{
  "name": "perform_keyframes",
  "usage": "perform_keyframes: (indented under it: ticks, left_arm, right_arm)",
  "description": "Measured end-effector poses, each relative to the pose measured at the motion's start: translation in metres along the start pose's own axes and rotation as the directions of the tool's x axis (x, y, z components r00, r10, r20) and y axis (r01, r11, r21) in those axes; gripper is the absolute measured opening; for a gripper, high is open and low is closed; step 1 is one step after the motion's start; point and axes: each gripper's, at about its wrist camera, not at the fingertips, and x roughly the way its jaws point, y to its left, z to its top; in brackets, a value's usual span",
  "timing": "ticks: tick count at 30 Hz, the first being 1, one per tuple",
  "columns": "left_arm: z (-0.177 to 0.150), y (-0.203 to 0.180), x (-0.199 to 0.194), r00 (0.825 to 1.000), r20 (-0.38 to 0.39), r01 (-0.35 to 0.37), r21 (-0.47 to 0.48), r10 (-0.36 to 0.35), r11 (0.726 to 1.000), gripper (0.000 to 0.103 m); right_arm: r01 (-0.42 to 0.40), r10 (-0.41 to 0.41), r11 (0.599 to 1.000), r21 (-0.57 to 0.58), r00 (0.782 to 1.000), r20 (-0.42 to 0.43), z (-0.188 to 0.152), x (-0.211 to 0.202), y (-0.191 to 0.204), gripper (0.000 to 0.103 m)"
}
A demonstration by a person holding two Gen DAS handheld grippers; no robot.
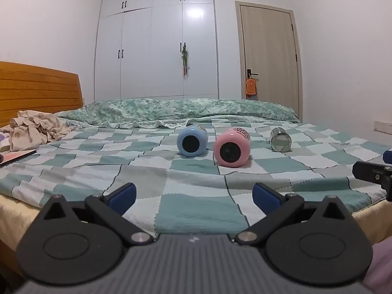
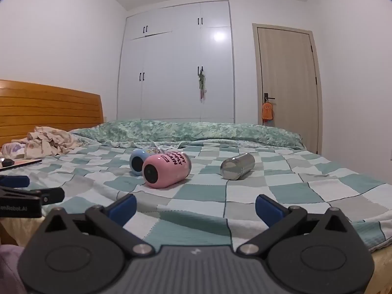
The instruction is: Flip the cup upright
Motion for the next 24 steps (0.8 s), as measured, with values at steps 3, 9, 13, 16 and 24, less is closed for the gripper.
perform_keyframes:
  ticks: [3, 9, 13, 16, 24]
  left_arm:
    - [0.001, 0.002, 0.000, 1.000, -0.004, -0.008, -0.031, 0.008, 0.999, 0.103]
    - [0.000, 0.002, -0.001, 1.000, 0.001, -0.010, -0.026, 0.010, 1.000, 0.103]
    - [0.000, 0.002, -0.004, 1.000, 0.008, -0.007, -0.025, 0.007, 1.000, 0.103]
    - [-0.001, 0.003, -0.004, 1.000, 0.010, -0.005, -0.027, 0.005, 1.000, 0.103]
    - [-0.001, 0.002, -0.006, 1.000, 0.013, -0.002, -0.026, 0.002, 1.000, 0.103]
  right_arm:
    - [-0.001, 0.001, 1.000, -0.001, 1.000, -0.001, 0.000, 0.000, 0.003, 0.103]
    - [-0.003, 0.003, 1.000, 0.001, 1.000, 0.005, 0.000, -0.004, -0.001, 0.103]
    - [0.006, -0.006, 1.000, -0.021, 1.000, 0.005, -0.001, -0.004, 0.006, 0.103]
    - [0.008, -0.007, 1.000, -0.020, 1.000, 0.007, -0.001, -0.004, 0.007, 0.103]
    - [0.005, -0.005, 1.000, -0.019, 1.000, 0.013, -0.002, -0.006, 0.005, 0.103]
